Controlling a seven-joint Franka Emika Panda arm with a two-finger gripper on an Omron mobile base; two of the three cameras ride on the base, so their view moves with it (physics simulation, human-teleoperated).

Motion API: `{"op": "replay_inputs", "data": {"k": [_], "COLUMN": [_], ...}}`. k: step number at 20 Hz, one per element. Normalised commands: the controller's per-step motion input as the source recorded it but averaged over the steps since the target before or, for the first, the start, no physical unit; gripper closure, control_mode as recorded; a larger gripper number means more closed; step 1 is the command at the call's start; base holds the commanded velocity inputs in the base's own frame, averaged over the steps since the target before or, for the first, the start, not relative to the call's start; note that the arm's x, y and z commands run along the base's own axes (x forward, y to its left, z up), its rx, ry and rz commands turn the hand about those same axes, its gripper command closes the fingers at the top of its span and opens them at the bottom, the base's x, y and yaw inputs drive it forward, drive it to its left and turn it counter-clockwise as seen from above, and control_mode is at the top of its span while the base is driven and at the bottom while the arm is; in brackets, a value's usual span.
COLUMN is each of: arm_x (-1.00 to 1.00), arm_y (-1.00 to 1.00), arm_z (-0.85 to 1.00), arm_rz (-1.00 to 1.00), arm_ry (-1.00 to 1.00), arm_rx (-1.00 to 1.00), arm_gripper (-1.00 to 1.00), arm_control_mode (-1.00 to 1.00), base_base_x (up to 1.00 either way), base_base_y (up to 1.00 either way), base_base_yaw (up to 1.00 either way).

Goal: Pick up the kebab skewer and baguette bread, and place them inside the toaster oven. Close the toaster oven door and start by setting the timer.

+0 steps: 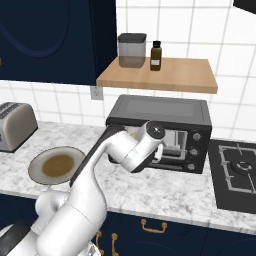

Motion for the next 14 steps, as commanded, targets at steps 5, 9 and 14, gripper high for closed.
{"op": "replay_inputs", "data": {"k": [5,9,14], "arm_x": [0.8,0.58,0.59], "arm_y": [0.31,0.27,0.2], "arm_z": [-0.03,-0.2,-0.09], "arm_rz": [0.0,0.0,0.0], "arm_ry": [-0.12,-0.03,-0.06], "arm_rx": [0.0,0.0,0.0], "arm_gripper": [-1.0,-1.0,-1.0], "arm_control_mode": [-1.0,-1.0,-1.0], "base_base_x": [0.0,0.0,0.0], "base_base_y": [0.0,0.0,0.0], "base_base_yaw": [0.0,0.0,0.0]}}
